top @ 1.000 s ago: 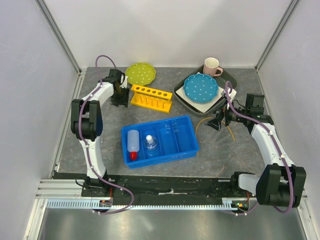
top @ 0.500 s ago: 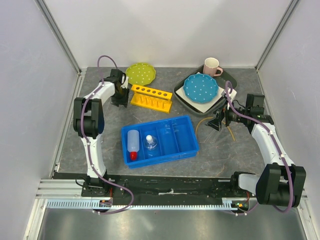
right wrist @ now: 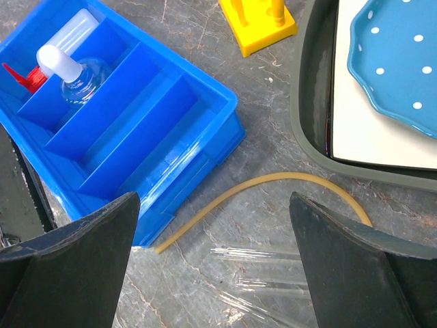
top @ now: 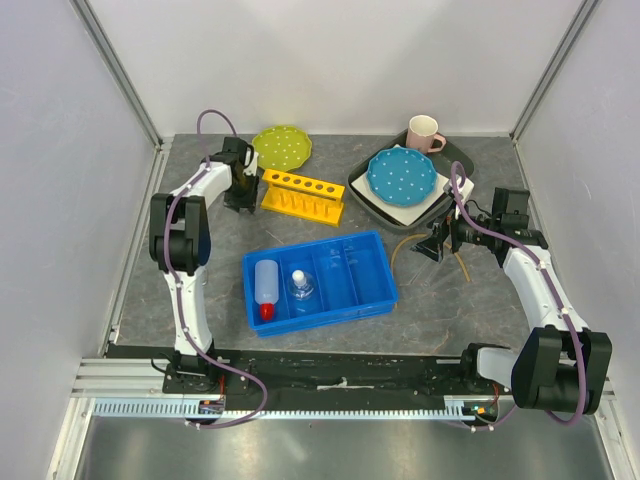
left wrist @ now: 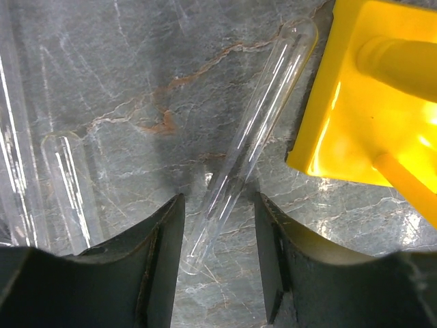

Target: Organize the chemistry lab equipment

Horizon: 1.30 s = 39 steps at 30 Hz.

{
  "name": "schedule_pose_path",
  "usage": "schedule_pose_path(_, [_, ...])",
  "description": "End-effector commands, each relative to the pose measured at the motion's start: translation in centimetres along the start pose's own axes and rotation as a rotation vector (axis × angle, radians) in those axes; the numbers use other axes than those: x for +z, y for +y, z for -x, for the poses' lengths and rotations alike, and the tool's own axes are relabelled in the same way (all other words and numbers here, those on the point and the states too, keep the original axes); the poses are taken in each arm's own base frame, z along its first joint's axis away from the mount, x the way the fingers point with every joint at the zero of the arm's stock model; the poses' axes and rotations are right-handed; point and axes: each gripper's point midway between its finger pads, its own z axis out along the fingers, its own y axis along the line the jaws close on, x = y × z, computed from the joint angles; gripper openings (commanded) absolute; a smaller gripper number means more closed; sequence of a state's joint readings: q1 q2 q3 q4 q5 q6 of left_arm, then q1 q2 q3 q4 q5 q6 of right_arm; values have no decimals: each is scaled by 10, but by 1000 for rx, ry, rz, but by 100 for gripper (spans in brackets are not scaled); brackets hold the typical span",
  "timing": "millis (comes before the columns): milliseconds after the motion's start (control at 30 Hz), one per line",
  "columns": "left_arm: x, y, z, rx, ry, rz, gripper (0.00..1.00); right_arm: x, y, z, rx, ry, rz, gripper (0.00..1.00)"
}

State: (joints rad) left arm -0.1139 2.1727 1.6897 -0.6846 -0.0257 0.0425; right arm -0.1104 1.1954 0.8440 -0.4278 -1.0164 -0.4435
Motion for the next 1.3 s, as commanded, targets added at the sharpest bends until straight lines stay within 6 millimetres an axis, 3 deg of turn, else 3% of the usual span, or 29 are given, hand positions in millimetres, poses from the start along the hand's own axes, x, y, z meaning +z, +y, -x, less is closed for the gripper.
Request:
schedule_pose_path(0, [3,0,9,33,-10,15,51,-1,1,8,-42,-27,26,98])
schedule_pose_path(433, [8,2,4,23,11,61,35,-1,0,7,-40,-26,27,98])
schedule_pose_path(800, [-4,4,11,17,-21,73,26,-2,0,8,-44,-28,23,98])
schedule_pose_path(1033, [-8,2,12,1,-31,59,31,-3,1,9,-47,-30,21,98])
schedule_pose_path(1267, [-16,1,13,-18,-44,56,50,-5,0,9,-51,-31,15,98])
